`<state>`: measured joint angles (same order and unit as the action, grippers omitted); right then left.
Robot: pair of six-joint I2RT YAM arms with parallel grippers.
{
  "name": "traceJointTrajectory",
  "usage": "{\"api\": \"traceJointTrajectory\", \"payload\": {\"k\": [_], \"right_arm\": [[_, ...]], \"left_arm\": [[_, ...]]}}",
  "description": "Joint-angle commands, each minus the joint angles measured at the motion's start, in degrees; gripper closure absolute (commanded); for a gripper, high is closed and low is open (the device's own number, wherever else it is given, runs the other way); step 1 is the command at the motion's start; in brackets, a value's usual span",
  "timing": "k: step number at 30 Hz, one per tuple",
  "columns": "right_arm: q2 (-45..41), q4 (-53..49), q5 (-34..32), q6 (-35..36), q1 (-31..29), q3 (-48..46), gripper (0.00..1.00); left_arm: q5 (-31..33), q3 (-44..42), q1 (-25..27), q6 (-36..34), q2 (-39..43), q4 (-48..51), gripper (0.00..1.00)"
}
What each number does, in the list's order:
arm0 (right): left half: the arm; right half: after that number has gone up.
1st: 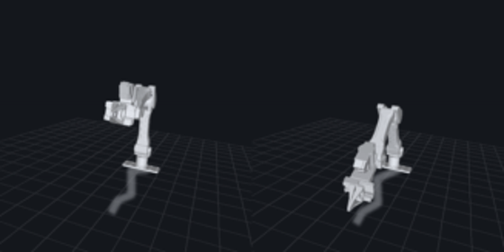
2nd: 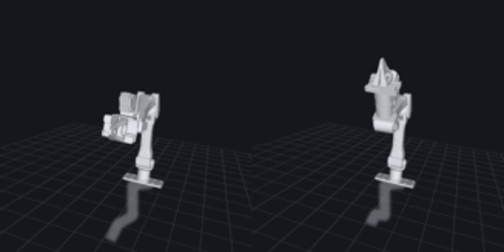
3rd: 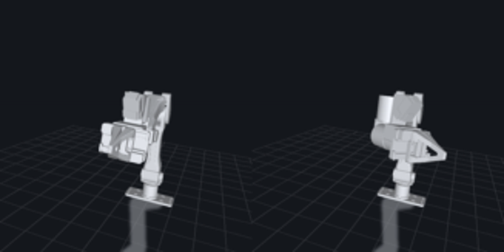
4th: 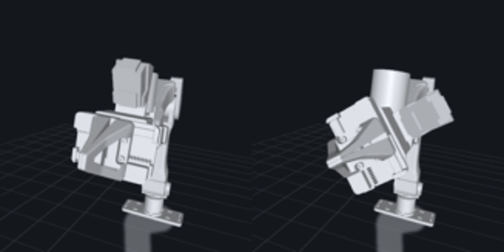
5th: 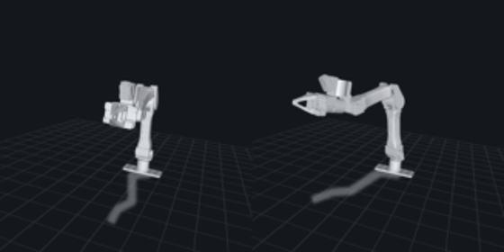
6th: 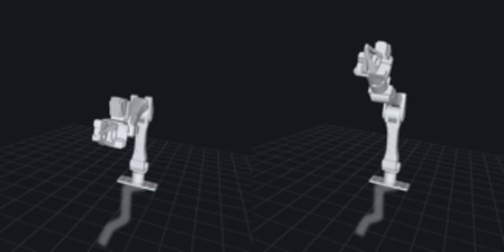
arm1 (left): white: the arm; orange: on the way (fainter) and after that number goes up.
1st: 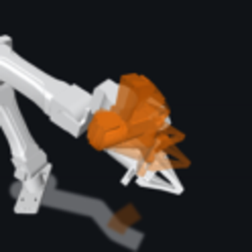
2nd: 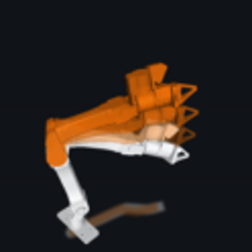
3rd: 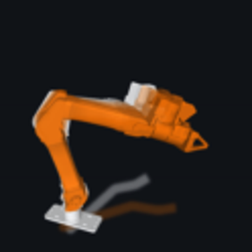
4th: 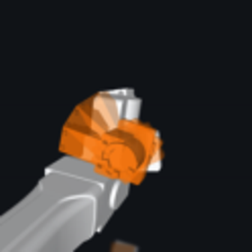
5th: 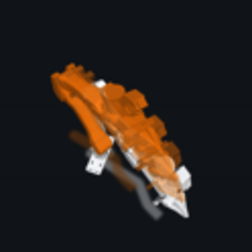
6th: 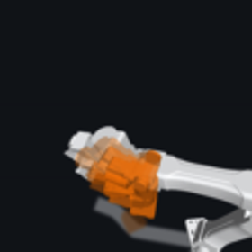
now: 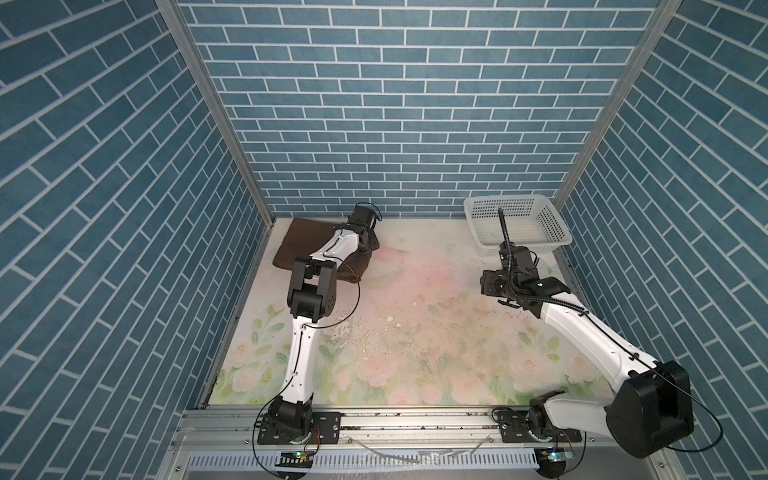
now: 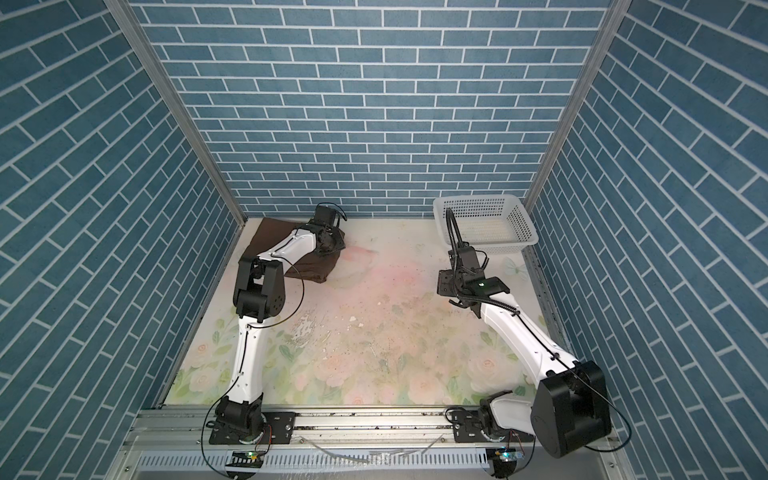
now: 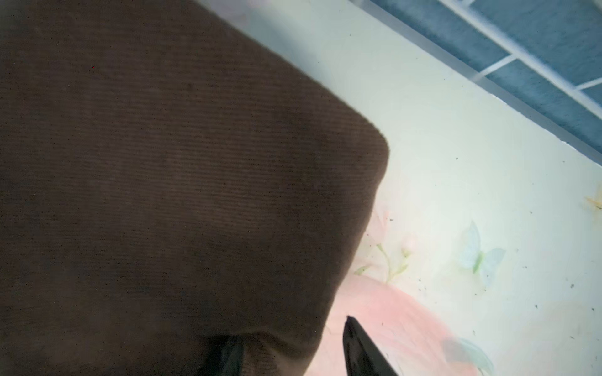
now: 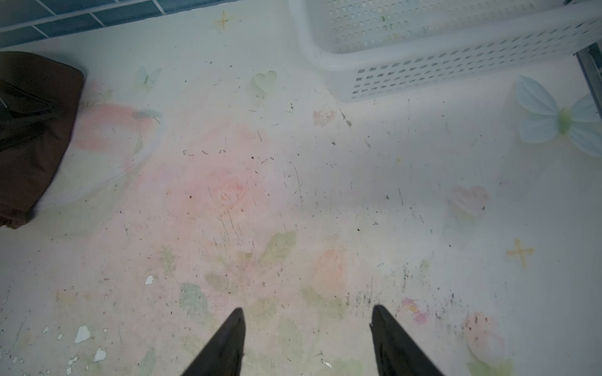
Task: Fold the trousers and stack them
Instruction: 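Release the bundle and draw the left gripper back toward the robot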
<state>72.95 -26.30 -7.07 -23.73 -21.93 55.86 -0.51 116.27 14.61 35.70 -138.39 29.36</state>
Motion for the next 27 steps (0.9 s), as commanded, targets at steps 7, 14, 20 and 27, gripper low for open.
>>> {"api": "traceJointTrajectory", "payload": {"k": [7, 14, 20, 27], "right_arm": [[-11.7, -3.4, -8.8, 4.3, 0.8, -4.7, 0.01], [-24.0, 10.0, -27.0, 8.2, 4.4, -13.8, 0.01], [-20.5, 55.0, -18.0, 28.0, 7.2, -37.7, 0.01], [-1.9, 71.1, -16.3, 26.8, 10.0, -41.0, 0.01]], "left_arm": [[-1.8, -10.1, -0.8, -2.1, 18.2, -7.0, 0.28], [5.6, -44.8, -0.2, -1.8, 53.1, -21.9, 0.01], [16.5, -64.1, -0.5, -2.9, 73.9, -21.6, 0.01], [31.6, -85.6, -0.5, -10.6, 82.5, -37.6, 0.01]]}}
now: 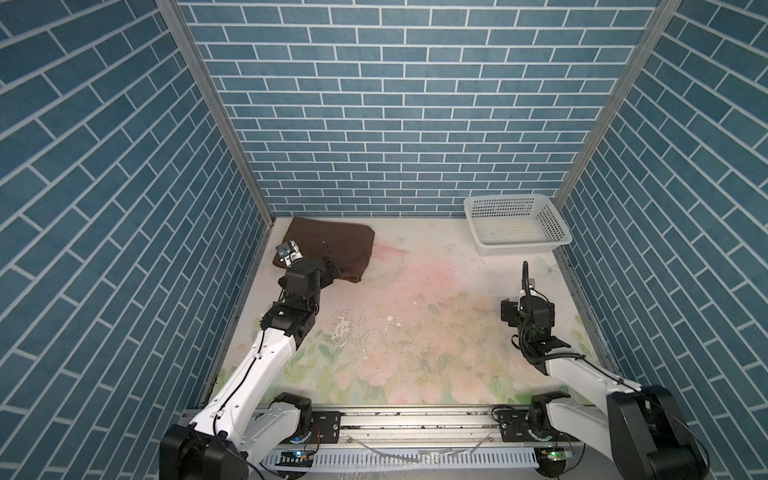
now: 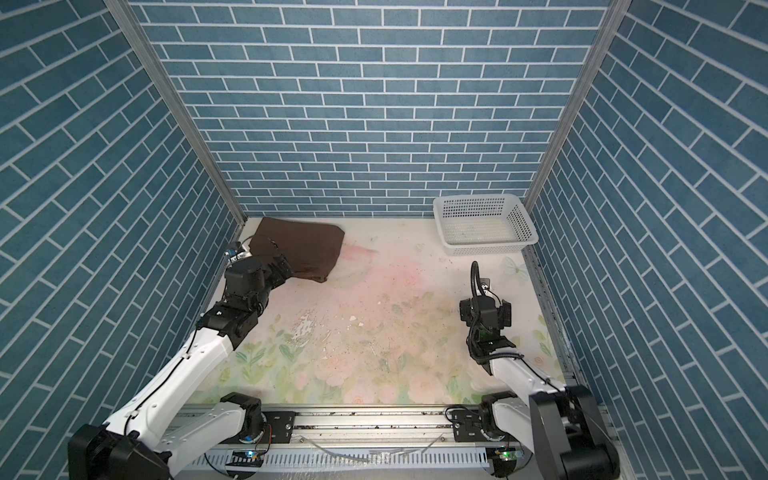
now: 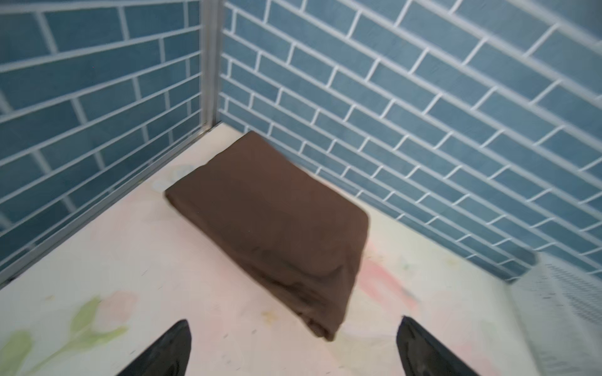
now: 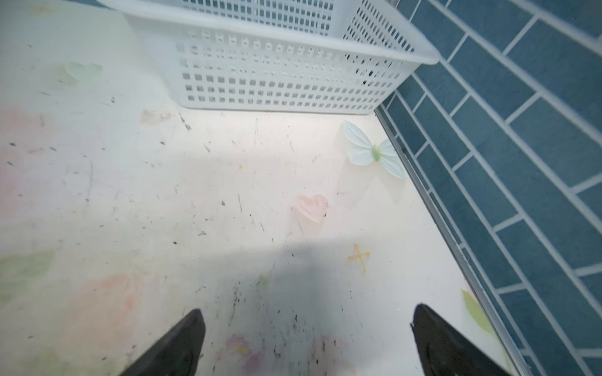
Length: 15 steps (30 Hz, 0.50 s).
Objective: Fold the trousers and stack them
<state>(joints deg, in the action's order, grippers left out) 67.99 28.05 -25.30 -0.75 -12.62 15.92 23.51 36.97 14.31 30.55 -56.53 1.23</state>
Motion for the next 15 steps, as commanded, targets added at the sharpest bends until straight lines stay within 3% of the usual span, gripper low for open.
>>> {"api": "traceJointTrajectory", "payload": {"k": [1, 5, 8, 11, 15], "right_arm": [[4.7, 18.9, 1.7, 3.8, 0.9, -0.9, 0.01], [11.8, 24.5, -0.1, 4.7, 1.9, 1.9, 0.01], [18.2, 32.4, -2.3, 4.7, 3.3, 1.9, 0.01], [17.0, 32.2, 2.8, 1.3, 6.5, 0.4, 0.01], [21.0, 39.1, 11.8, -3.3, 12.5, -1.9, 0.01]], "left_arm": [[7.8, -8.7, -0.2, -6.8, 0.6, -12.1, 0.01], [11.0, -12.3, -0.2, -11.5, -3.8, -15.9, 0.01], [14.6, -7.7, -0.4, -10.1, -8.1, -10.7, 0.01], [16.4, -5.4, -0.6, -12.3, -13.8, -15.1, 0.01], [11.0, -7.0, -1.2, -17.6, -18.5, -30.0, 0.01]]}}
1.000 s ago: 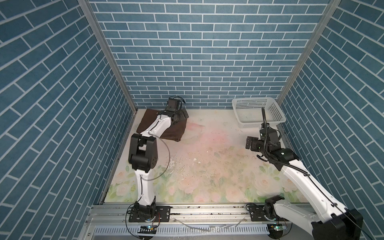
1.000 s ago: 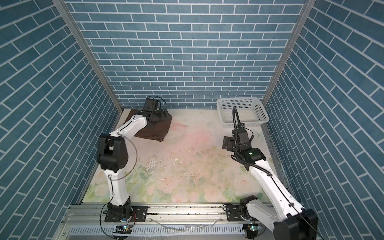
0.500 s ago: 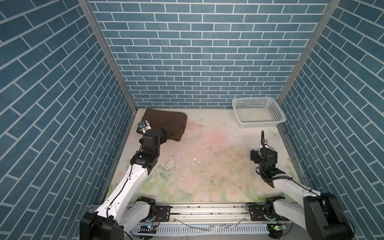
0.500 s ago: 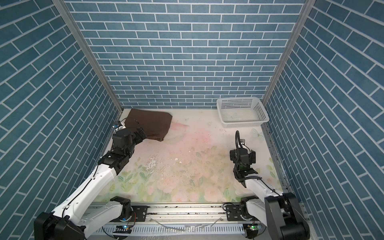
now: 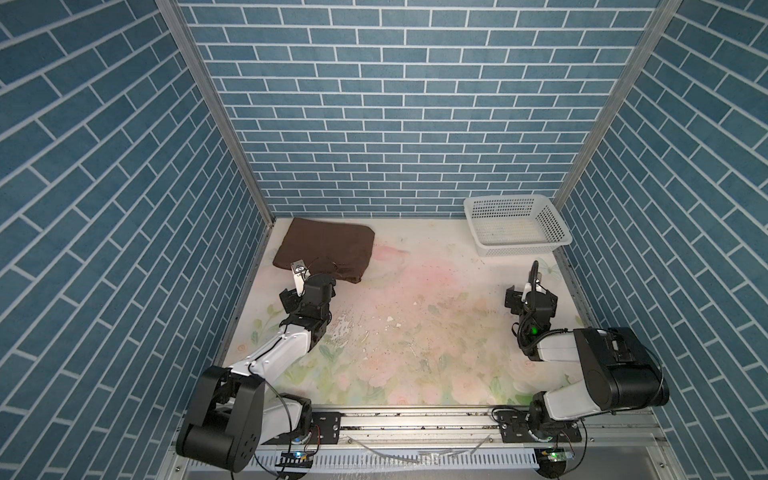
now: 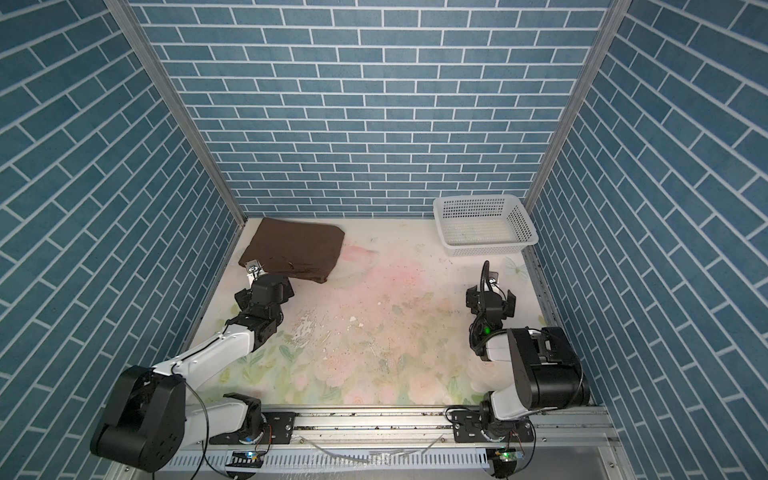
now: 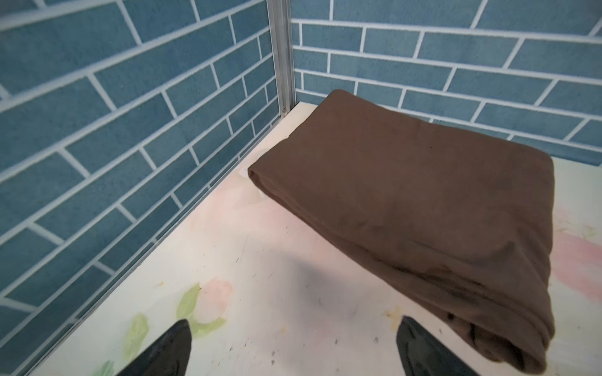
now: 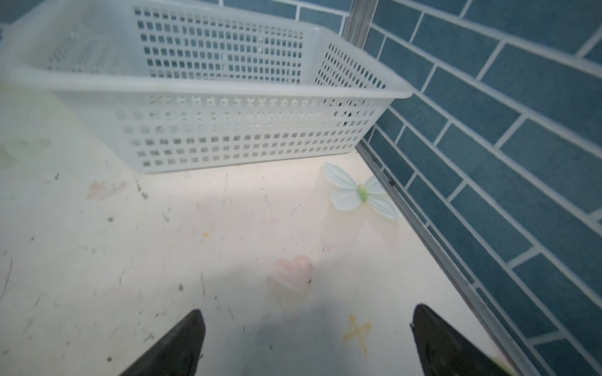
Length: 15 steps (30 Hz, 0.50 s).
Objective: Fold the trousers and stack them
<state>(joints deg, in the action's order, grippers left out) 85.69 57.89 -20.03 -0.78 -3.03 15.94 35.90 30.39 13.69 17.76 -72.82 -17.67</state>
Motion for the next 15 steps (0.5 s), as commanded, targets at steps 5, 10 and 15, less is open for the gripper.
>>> {"api": "traceJointTrajectory", "payload": {"k": [5, 10, 15], "right_arm": [[2.2, 4.2, 10.6, -4.0, 4.3, -0.4, 0.01], [2.6, -3.1, 15.4, -2.8, 5.0, 3.9, 0.01], [2.5, -4.9, 16.4, -3.2, 5.6, 4.7, 0.01]], "left_arm": [[-4.0, -0.3, -1.0, -5.8, -2.6, -12.1, 0.01], [-5.3, -5.2, -1.0, -7.8, 7.3, -7.5, 0.01], [-10.8, -14.2, -1.5, -12.4, 17.8, -13.5, 0.01]]}}
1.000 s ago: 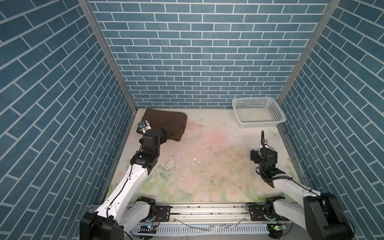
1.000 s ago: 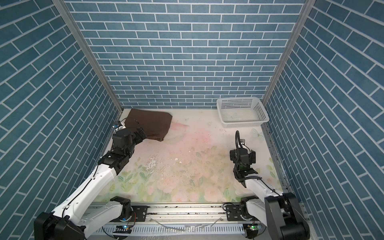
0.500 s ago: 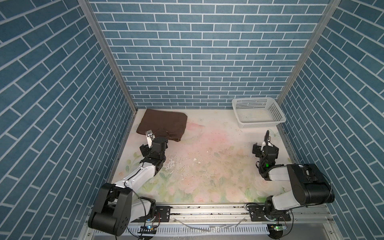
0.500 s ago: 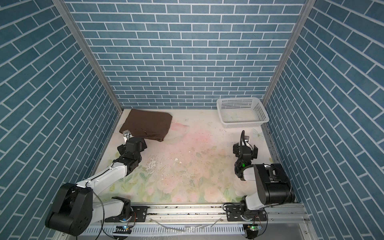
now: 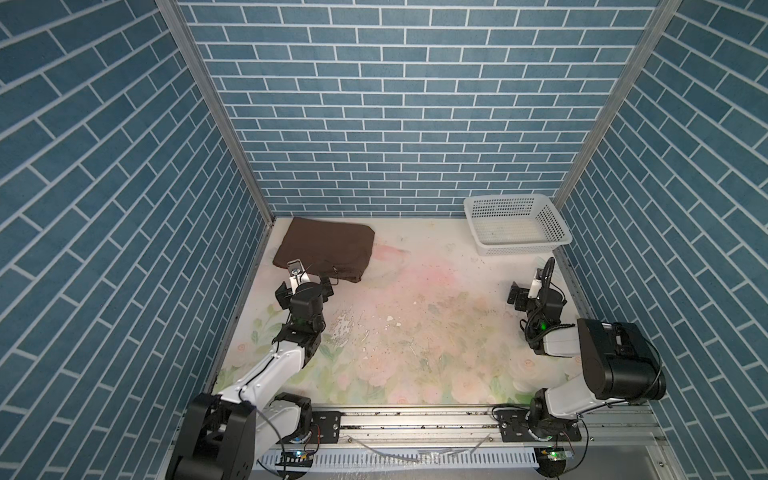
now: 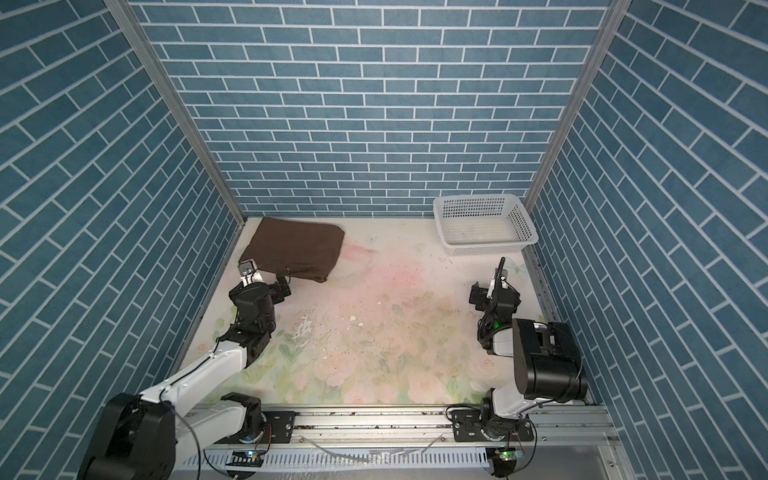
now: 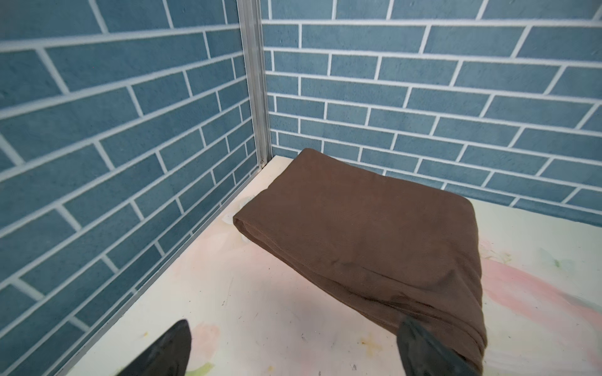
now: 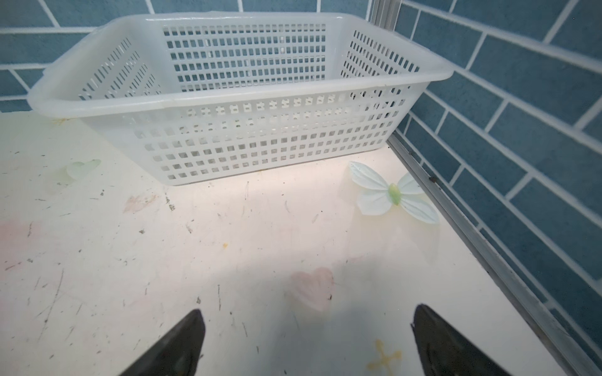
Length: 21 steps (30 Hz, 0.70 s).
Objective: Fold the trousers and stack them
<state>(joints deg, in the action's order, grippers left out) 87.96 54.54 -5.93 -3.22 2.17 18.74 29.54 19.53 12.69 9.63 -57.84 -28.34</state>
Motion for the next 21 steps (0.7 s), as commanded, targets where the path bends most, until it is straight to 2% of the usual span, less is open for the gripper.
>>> {"api": "traceJointTrajectory", "payload": {"k": [1, 3, 5, 8, 9, 11, 14, 15, 17, 19, 21], "right_arm": [[0.1, -1.4, 2.4, -0.8, 0.5, 1.9, 0.01], [0.0, -1.3, 2.6, -0.8, 0.6, 1.6, 0.01], [0.1, -0.9, 2.9, -0.7, 0.6, 1.4, 0.01], [0.1, -1.2, 2.8, -0.8, 0.7, 1.7, 0.01], [0.1, -1.1, 2.8, -0.9, 0.7, 1.6, 0.01], [0.1, -0.3, 2.5, -0.9, 0.7, 1.2, 0.01], [0.1, 0.6, 1.2, -1.5, 0.7, 0.6, 0.01], [0.1, -0.1, -0.4, -2.0, 0.7, 1.0, 0.01], [0.2, -1.4, -2.1, -2.5, 0.7, 1.8, 0.01], [0.3, -3.1, 0.3, -1.7, 0.6, 2.7, 0.01], [0.4, -4.7, 3.9, -0.3, 0.7, 3.6, 0.01]], "left_arm": [[-5.7, -4.3, -0.6, -5.8, 4.7, -2.7, 0.01], [-4.7, -5.0, -0.7, -7.7, 5.8, -1.5, 0.01], [-0.2, -5.9, -0.9, -9.4, 2.8, -3.3, 0.01], [3.2, -8.5, -2.9, -10.4, -9.3, -19.4, 0.01], [3.9, -7.4, -2.8, -10.5, -12.0, -21.3, 0.01], [-2.9, -4.3, -3.7, -12.7, -17.2, -22.8, 0.01], [-6.5, -0.5, -5.2, -14.4, -28.7, -28.1, 0.01], [-9.6, 0.7, -5.9, -14.7, -30.9, -27.4, 0.01], [-15.7, 0.7, -8.7, -12.3, -28.8, -23.4, 0.01], [-22.6, -1.4, -12.2, -10.4, -29.0, -27.5, 0.01], [-24.4, -2.6, -13.1, -9.7, -29.4, -30.5, 0.01]]}}
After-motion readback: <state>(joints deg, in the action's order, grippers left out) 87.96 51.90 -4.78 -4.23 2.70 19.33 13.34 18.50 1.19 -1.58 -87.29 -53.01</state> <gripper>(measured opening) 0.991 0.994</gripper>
